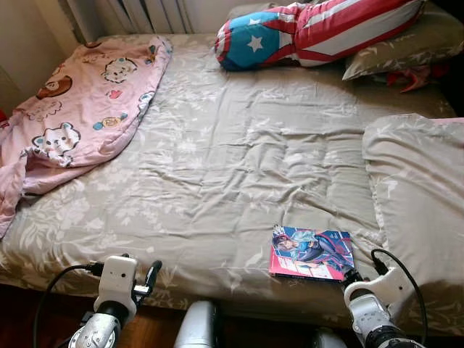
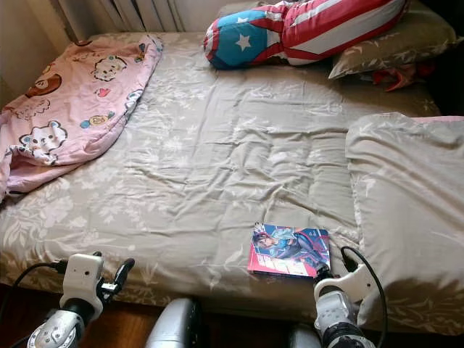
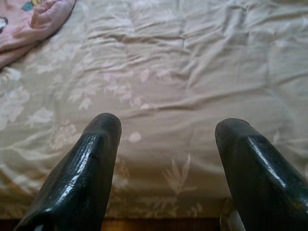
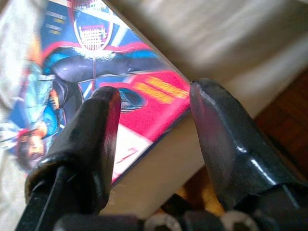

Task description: Clean up the room

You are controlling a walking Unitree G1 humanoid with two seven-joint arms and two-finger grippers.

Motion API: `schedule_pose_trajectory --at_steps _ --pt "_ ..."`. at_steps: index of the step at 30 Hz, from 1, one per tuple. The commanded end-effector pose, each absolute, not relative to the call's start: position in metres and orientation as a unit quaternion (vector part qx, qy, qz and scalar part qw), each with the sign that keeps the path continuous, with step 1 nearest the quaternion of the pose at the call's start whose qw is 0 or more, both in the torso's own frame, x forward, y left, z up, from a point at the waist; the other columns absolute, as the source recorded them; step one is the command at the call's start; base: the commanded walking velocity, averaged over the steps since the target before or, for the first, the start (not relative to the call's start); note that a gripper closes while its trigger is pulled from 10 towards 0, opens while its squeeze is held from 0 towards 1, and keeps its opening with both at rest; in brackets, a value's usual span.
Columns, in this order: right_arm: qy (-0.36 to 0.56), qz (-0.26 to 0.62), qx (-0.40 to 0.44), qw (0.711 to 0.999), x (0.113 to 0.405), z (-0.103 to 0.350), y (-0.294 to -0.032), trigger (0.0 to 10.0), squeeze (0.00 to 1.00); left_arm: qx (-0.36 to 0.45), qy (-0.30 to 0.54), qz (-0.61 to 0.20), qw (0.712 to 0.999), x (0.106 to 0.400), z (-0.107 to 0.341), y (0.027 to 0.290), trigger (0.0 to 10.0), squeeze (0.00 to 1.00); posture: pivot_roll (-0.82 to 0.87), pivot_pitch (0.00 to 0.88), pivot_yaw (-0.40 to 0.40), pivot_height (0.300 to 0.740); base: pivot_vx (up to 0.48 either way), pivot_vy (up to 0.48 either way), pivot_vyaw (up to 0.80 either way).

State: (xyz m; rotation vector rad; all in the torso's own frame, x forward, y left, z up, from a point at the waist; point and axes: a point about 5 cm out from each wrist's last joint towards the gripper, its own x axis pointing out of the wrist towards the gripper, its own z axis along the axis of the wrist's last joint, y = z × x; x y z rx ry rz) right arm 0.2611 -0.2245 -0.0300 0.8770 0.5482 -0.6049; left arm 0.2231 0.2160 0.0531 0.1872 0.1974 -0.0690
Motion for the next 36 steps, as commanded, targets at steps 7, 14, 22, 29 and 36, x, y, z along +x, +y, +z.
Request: schedule_pose_trajectory --at_steps 7,14,22,29,36 --pt "0.242 -0.313 0.411 0.821 0.265 -0.023 -0.237 10.0 0.00 0.094 0.103 -0.025 0.990 0.225 0.047 0.219 10.0 0.00 0.24 0.105 0.054 0.645 0.000 0.000 0.00" --pt "0.237 -0.199 0.283 0.908 0.278 -0.013 -0.223 10.0 0.00 0.062 0.126 0.004 0.990 0.232 0.031 0.224 10.0 0.00 0.21 0.067 0.032 0.645 0.000 0.000 0.00" --pt "0.298 -0.125 0.182 0.929 0.235 -0.048 -0.204 10.0 0.00 0.023 0.181 0.028 0.983 0.240 -0.001 0.219 10.0 0.00 0.12 0.000 0.014 0.674 0.000 0.000 0.00" --pt "0.341 -0.125 0.175 0.915 0.202 -0.069 -0.194 10.0 0.00 0.023 0.240 0.019 0.970 0.242 -0.024 0.210 10.0 0.00 0.08 0.000 0.012 0.719 0.000 0.000 0.00" --pt "0.382 -0.133 0.177 0.897 0.191 -0.078 -0.189 10.0 0.00 0.022 0.303 0.027 0.952 0.234 -0.041 0.213 10.0 0.00 0.04 0.000 0.011 0.740 0.000 0.000 0.00"
